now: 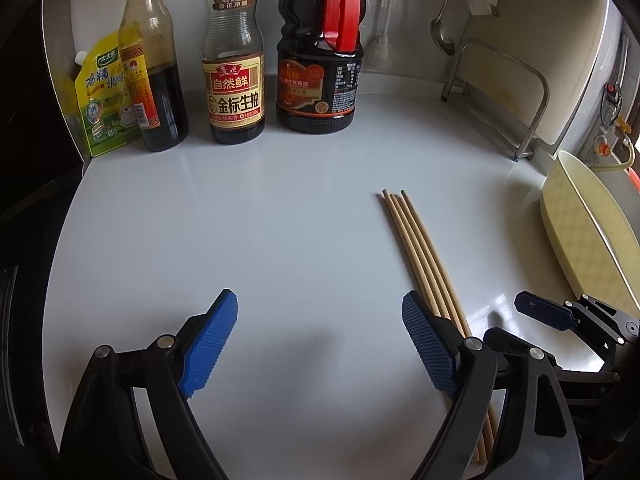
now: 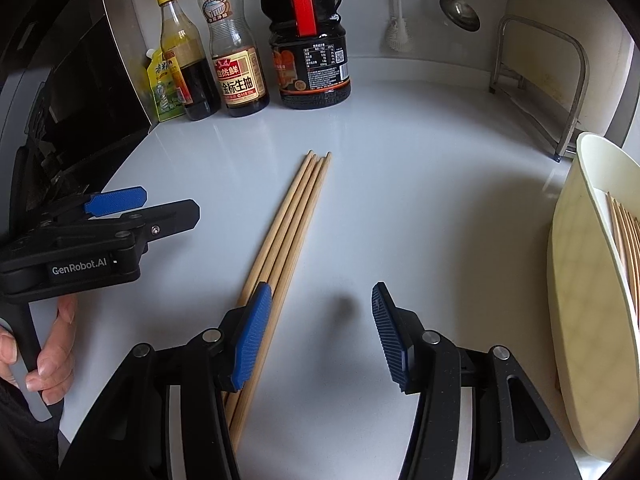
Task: Organize utensils
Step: 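Lower the right tool onto a separated chopstick while the left tool hovers beside the row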
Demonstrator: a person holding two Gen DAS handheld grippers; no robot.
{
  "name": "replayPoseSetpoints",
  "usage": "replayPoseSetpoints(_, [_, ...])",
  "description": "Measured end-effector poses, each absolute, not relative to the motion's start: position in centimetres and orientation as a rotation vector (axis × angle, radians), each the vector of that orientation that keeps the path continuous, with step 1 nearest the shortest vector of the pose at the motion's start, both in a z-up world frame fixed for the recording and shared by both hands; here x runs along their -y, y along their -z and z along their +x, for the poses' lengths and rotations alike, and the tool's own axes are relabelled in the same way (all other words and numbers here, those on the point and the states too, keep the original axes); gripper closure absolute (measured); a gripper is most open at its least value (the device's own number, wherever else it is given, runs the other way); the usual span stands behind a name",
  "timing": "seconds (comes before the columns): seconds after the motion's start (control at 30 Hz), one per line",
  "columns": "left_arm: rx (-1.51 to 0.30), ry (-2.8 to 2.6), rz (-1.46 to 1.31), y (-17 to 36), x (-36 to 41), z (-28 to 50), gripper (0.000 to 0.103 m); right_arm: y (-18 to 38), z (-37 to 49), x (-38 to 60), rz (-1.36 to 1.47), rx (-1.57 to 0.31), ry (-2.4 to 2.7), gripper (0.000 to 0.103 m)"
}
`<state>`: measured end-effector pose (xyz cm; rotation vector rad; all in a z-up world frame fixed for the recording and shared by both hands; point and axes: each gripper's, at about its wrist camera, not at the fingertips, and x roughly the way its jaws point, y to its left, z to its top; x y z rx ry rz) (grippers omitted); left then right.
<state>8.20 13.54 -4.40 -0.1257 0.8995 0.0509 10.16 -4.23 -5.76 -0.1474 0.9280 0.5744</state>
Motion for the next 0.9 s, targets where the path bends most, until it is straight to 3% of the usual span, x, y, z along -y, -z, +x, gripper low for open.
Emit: replayPoseSetpoints(0.9, [-0.937,-0.051,-0.097,5.5,-12.7,8.6,0.02,6.8,9.7,3.2,-0.245,-0.925,-0.531,0.053])
